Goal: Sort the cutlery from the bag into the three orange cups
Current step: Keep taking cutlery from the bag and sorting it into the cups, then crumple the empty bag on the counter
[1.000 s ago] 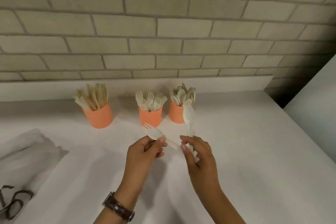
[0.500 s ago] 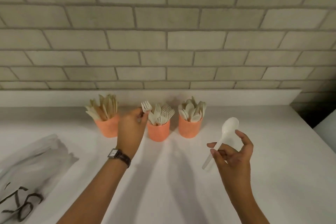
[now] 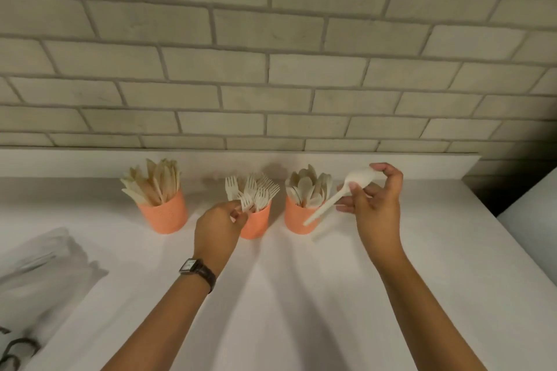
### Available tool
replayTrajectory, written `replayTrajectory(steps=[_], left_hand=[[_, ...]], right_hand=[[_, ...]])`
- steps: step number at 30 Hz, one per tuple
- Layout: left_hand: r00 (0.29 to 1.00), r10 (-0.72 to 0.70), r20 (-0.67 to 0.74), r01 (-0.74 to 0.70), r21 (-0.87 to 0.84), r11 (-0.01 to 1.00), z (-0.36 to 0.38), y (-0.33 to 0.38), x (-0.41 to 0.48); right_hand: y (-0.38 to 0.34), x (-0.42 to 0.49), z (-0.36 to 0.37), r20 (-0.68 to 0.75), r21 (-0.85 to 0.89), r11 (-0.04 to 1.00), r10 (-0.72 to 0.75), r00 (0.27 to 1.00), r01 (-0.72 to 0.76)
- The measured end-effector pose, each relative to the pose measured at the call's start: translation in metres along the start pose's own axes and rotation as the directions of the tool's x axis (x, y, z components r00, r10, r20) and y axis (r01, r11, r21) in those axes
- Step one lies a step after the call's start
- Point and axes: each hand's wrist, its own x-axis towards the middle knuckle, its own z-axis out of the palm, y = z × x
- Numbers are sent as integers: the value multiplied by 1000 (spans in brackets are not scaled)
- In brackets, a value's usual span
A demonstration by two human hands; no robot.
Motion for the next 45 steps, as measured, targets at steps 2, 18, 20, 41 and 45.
replayTrajectory(steps=[2, 18, 20, 41, 45], left_hand=[[999, 5, -52, -8, -54, 999, -9, 1, -4], [998, -70, 7, 69, -301, 951, -50, -5, -90], [997, -78, 9, 77, -311, 947, -57, -11, -96], [912, -370, -175, 277, -404, 872, -282, -223, -213], [897, -404, -176, 308, -406, 860, -310, -269, -229]], right_hand=[[-1, 22, 9, -49, -116, 987, -118, 992, 112], [70, 61, 49, 325, -774, 487, -244, 914, 405], [52, 49, 53, 404, -670, 532, -324, 855, 518], [-19, -200, 384, 904, -346, 678, 56, 423, 649], [-2, -231, 470, 865, -501, 536, 297, 404, 679]])
